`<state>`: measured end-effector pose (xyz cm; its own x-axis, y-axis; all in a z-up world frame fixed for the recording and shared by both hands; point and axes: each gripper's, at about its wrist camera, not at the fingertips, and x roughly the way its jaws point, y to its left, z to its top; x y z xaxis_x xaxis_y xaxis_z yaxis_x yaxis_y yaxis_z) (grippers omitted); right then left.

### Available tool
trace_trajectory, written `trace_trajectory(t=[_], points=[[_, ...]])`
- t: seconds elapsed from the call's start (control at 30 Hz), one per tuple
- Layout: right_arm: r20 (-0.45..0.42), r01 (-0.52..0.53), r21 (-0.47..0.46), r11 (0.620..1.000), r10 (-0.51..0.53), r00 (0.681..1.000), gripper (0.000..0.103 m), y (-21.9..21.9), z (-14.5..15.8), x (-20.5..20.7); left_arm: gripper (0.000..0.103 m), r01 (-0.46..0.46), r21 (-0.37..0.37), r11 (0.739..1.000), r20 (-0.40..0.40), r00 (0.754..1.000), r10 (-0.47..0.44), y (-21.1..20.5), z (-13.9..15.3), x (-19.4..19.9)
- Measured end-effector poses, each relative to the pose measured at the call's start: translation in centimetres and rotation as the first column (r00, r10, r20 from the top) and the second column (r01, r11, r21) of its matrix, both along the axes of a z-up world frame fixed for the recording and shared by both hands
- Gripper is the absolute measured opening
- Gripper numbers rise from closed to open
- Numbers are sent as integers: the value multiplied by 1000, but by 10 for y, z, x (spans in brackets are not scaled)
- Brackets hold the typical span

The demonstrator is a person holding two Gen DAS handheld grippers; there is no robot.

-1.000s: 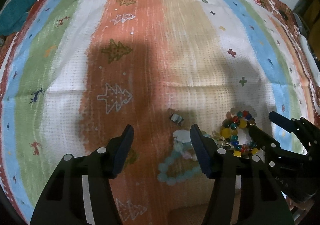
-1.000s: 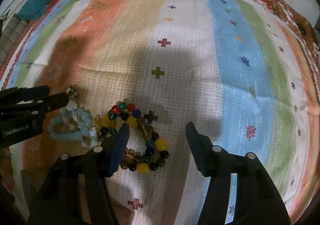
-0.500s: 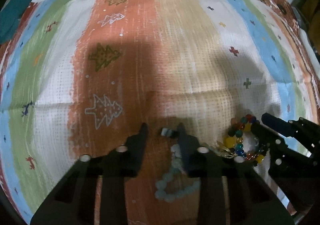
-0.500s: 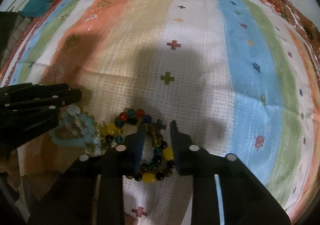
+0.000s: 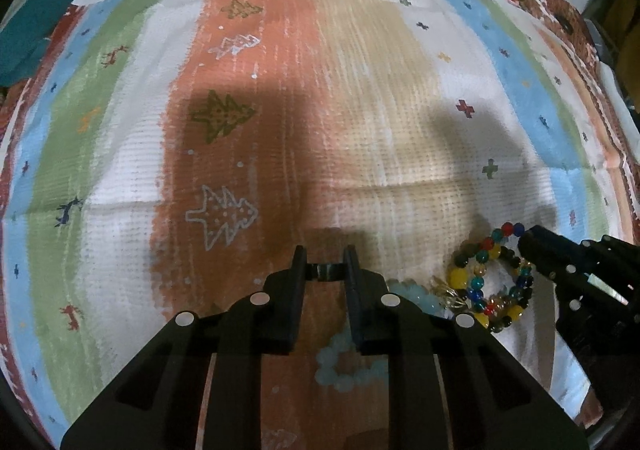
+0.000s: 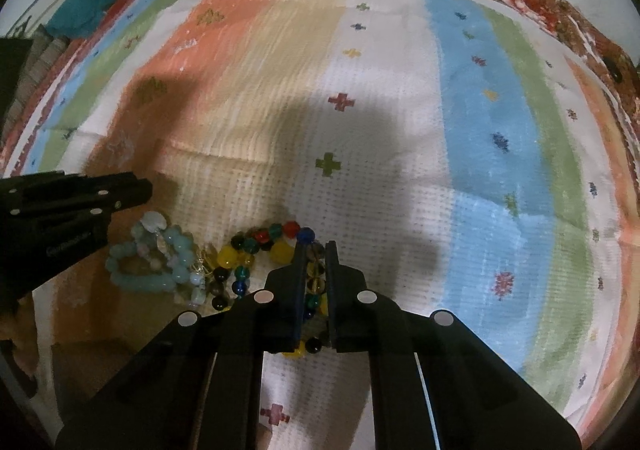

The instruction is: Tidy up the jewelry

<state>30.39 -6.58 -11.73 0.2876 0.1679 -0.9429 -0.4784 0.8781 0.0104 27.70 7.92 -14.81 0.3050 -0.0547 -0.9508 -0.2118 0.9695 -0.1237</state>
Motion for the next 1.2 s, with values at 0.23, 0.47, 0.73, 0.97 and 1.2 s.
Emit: trace_trajectory(t=[0.23,0.47,0.73,0.97,1.2], points=[[39,21,25,999,-22,999,10,-10,20,-10,18,0,7,1000,14,1000,0,-9,14,-11],[64,32,47,998,-35,997,10,-15,37,-21,18,21,44,999,51,998,-23,-26,36,-25],[105,35,84,996,-44,993,10,-17,57,-38,18,37,38,999,95,995,-40,-33,62,-47],[132,29,77,997,-39,990,10,-17,65,-50,18,42,51,998,122,991,-48,-37,75,-63],[169,16,96,995,-32,985,10,-18,79,-66,18,49,39,998,161,985,-55,-42,91,-78]])
